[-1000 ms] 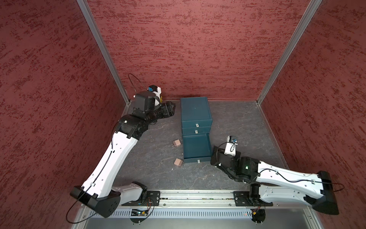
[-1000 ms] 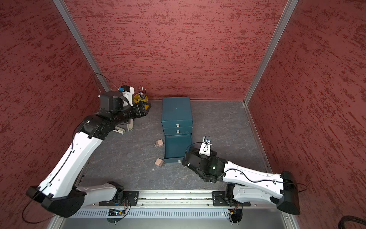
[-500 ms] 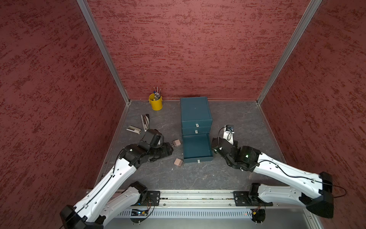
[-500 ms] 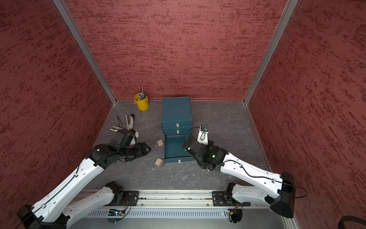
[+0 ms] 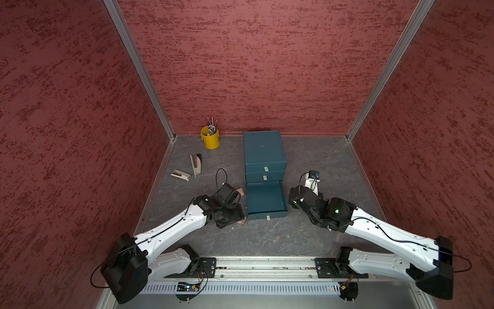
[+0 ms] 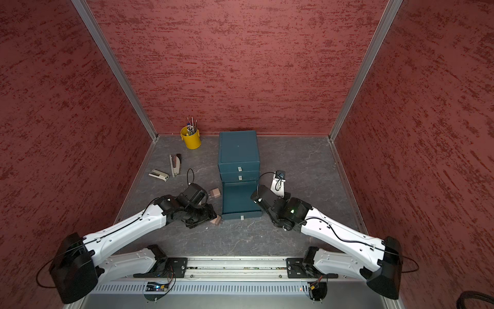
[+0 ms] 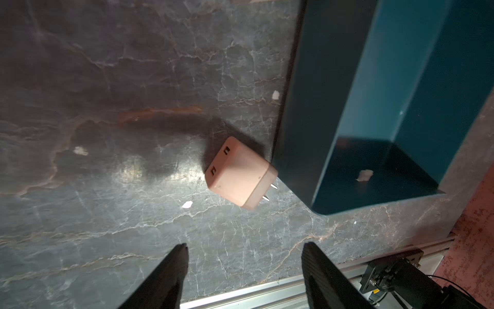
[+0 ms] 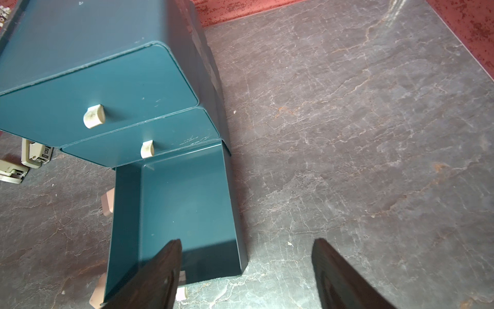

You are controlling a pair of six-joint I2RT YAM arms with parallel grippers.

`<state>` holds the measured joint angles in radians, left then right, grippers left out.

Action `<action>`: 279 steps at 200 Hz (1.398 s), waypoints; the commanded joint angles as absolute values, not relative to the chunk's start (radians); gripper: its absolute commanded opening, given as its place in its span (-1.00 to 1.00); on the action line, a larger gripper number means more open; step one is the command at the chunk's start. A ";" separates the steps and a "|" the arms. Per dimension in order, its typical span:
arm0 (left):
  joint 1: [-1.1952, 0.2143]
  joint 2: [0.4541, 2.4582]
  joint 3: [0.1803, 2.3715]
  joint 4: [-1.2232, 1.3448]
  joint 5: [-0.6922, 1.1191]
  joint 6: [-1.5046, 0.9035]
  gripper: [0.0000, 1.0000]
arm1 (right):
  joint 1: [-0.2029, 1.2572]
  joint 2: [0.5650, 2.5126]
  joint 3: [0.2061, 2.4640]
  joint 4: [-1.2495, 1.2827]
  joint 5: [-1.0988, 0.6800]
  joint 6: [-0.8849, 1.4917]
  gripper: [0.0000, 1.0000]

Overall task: Place the plugs into the drawer by color
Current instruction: Pick up the plug from the center of the board.

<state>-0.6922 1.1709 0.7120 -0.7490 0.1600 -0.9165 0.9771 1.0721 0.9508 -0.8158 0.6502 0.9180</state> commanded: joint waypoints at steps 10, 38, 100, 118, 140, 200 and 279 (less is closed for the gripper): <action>-0.685 1.235 0.720 -0.646 0.154 -0.978 0.44 | 0.965 1.052 0.930 -0.829 0.631 0.942 0.58; -0.676 1.304 0.747 -0.654 0.120 -1.018 0.45 | 0.965 1.055 0.929 -0.825 0.628 0.947 0.59; -0.668 1.379 0.754 -0.661 0.056 -1.079 0.37 | 0.963 1.022 0.927 -0.835 0.628 0.942 0.58; -0.666 1.393 0.757 -0.671 0.041 -1.078 0.37 | 0.963 1.014 0.930 -0.836 0.624 0.940 0.57; -0.663 1.420 0.774 -0.686 0.032 -1.077 0.37 | 0.963 1.009 0.935 -0.833 0.624 0.939 0.56; -0.664 1.482 0.810 -0.676 0.052 -1.091 0.36 | 0.963 1.011 0.928 -0.811 0.599 0.936 0.52; -0.691 1.502 0.800 -0.742 0.054 -1.136 0.16 | 0.963 0.989 0.930 -0.818 0.612 0.928 0.48</action>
<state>-0.6853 1.5059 0.7979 -0.6865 0.0643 -1.1149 0.9710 1.0050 0.9340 -0.8158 0.6060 0.9344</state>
